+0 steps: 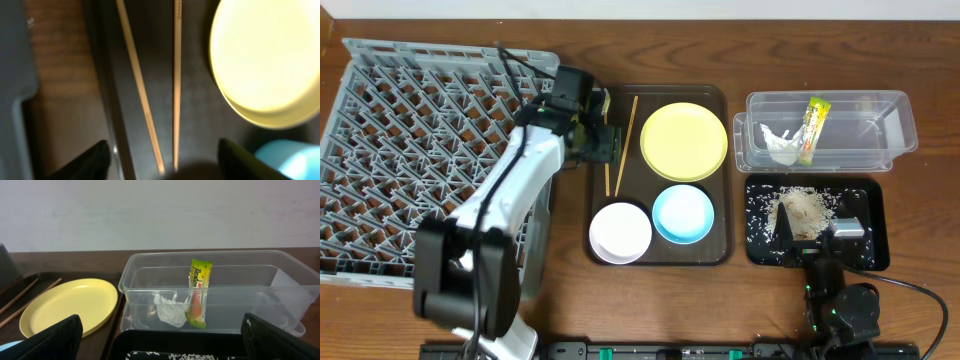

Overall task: Sort waste into correct bins and load items into the dishwasher
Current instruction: 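Reach the left gripper to the chopsticks and grasp one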

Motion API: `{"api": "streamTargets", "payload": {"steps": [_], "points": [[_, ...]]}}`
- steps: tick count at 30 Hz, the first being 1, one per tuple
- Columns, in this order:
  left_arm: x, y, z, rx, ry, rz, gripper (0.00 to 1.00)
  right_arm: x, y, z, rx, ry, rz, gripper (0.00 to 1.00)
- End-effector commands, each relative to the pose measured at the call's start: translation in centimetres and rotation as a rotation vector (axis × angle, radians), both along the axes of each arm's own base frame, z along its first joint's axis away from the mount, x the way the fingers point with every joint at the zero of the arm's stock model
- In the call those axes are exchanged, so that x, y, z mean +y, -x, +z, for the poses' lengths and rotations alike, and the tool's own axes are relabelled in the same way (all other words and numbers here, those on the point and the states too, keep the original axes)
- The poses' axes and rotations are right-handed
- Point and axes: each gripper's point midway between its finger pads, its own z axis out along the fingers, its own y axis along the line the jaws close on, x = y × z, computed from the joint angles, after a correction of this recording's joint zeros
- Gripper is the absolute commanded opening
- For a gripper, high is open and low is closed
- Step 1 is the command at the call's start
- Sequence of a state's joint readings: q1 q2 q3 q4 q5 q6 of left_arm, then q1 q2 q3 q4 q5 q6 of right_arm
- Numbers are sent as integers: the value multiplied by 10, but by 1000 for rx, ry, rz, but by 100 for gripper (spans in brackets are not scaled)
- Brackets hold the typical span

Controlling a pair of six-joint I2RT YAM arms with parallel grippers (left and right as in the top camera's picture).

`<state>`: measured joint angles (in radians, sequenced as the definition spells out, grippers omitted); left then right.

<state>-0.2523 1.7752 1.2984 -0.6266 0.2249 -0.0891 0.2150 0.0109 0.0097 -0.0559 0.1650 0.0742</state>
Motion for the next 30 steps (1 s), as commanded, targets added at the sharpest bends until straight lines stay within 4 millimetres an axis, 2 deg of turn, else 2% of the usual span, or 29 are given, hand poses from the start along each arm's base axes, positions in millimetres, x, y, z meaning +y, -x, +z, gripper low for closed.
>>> {"api": "streamTargets", "payload": {"steps": [1, 4, 7, 10, 16, 20, 23, 25, 28, 30], "points": [[-3, -17, -16, -16, -15, -2, 60, -4, 0, -1, -2, 8, -16, 99], [-5, -27, -24, -37, -13, -1, 53, -4, 0, -1, -2, 8, -16, 99], [0, -33, -33, -44, -46, 13, 52, -4, 0, -1, -2, 8, -16, 99], [1, -33, -47, -20, -57, 14, 49, -4, 0, -1, -2, 8, -16, 99], [-1, -30, -75, 32, -70, 7, 34, -4, 0, -1, -2, 8, -16, 99], [-3, -27, -86, 54, -76, -1, 25, -4, 0, -1, -2, 8, -16, 99], [-5, -25, -90, 65, -80, -7, 19, -4, 0, -1, -2, 8, -16, 99], [-7, -23, -91, 70, -81, -12, 6, -4, 0, -1, -2, 8, -16, 99], [-9, -22, -88, 70, -81, -16, 6, -4, 0, -1, -2, 8, -16, 99], [-7, -22, -78, 60, -79, -13, 6, -4, 0, -1, -2, 8, -16, 99]]}}
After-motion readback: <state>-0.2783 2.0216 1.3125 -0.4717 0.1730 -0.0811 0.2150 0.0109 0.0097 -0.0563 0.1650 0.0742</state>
